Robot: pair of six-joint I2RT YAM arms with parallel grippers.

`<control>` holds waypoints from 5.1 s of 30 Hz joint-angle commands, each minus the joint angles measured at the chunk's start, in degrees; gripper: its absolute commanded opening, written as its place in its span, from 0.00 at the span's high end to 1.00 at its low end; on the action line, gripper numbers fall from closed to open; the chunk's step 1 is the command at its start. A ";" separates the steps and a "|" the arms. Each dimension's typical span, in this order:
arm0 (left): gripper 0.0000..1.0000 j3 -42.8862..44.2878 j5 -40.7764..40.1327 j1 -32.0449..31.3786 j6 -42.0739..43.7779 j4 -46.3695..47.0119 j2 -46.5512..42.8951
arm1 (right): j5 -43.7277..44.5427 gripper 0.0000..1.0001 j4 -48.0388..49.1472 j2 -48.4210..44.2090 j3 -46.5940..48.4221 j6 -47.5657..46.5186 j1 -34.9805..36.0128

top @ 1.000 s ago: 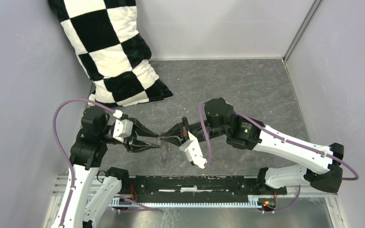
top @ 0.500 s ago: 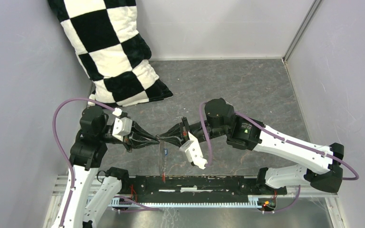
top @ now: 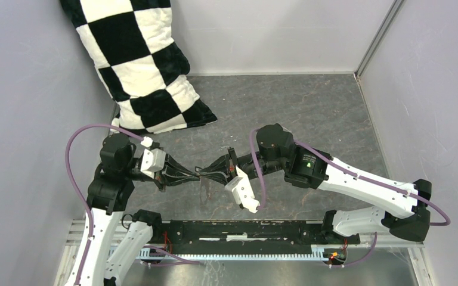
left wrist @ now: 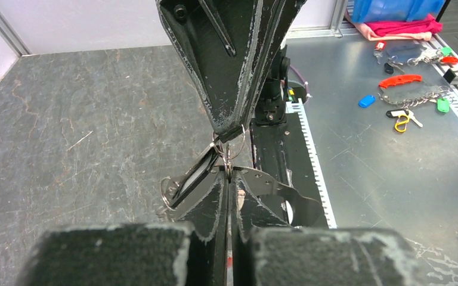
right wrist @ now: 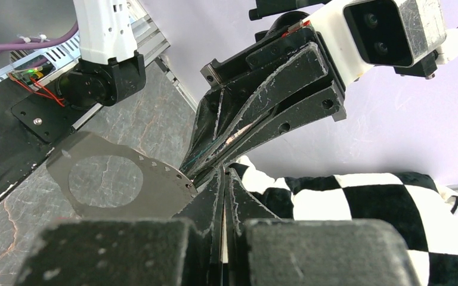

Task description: Put the keys on the keyring

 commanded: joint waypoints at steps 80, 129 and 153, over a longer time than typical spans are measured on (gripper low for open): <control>0.98 4.10 12.46 -0.36 18.03 -9.15 0.35 | 3.20 0.66 -28.25 19.47 27.77 1.33 0.17; 0.98 6.23 5.98 -0.02 25.62 -17.15 1.23 | 1.10 0.60 -5.65 8.39 12.47 27.70 -11.47; 0.98 1.33 -16.83 -0.01 4.40 7.25 -1.39 | 20.93 0.43 40.94 -1.89 -46.00 45.17 4.10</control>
